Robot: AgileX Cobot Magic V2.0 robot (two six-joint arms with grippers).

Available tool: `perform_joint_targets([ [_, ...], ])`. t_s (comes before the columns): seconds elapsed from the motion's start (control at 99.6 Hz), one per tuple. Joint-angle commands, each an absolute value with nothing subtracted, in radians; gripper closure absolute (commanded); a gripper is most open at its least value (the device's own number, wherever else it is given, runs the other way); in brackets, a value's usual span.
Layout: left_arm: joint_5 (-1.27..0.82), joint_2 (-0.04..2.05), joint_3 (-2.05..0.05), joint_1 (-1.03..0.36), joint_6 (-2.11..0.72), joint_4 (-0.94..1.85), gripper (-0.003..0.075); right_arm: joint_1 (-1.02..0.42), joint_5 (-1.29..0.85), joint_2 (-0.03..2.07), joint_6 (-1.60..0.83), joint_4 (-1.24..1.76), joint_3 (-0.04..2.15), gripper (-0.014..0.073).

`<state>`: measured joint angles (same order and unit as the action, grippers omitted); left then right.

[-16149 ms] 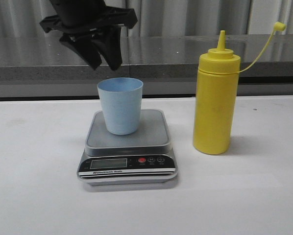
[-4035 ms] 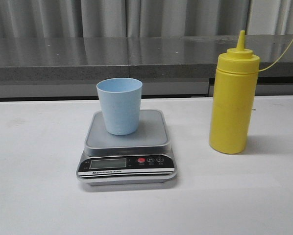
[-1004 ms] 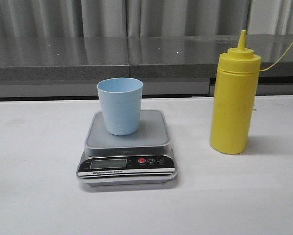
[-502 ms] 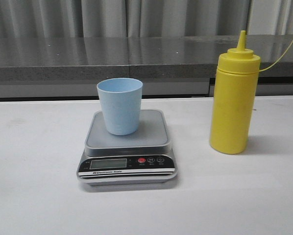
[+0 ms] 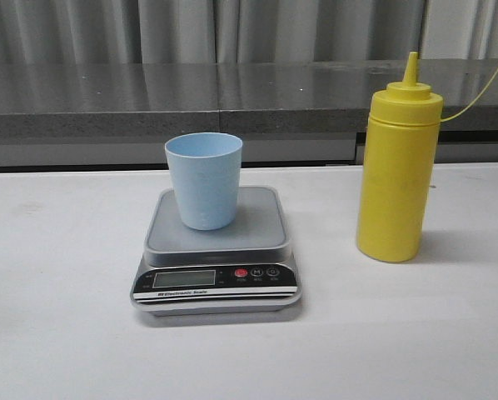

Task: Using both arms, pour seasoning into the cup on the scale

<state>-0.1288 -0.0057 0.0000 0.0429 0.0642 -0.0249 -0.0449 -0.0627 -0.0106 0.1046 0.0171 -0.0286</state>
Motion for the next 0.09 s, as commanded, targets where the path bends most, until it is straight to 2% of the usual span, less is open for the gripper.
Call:
perform_joint_targets([
  [0.0,-0.043,-0.037,0.037,0.046,0.064,-0.018,0.0740,-0.039,0.016,-0.035,0.103,0.013,-0.013,0.0662],
  [0.08,-0.043,-0.037,0.037,0.046,0.064,-0.018,0.0740,-0.039,0.016,-0.035,0.103,0.013,-0.013,0.0662],
])
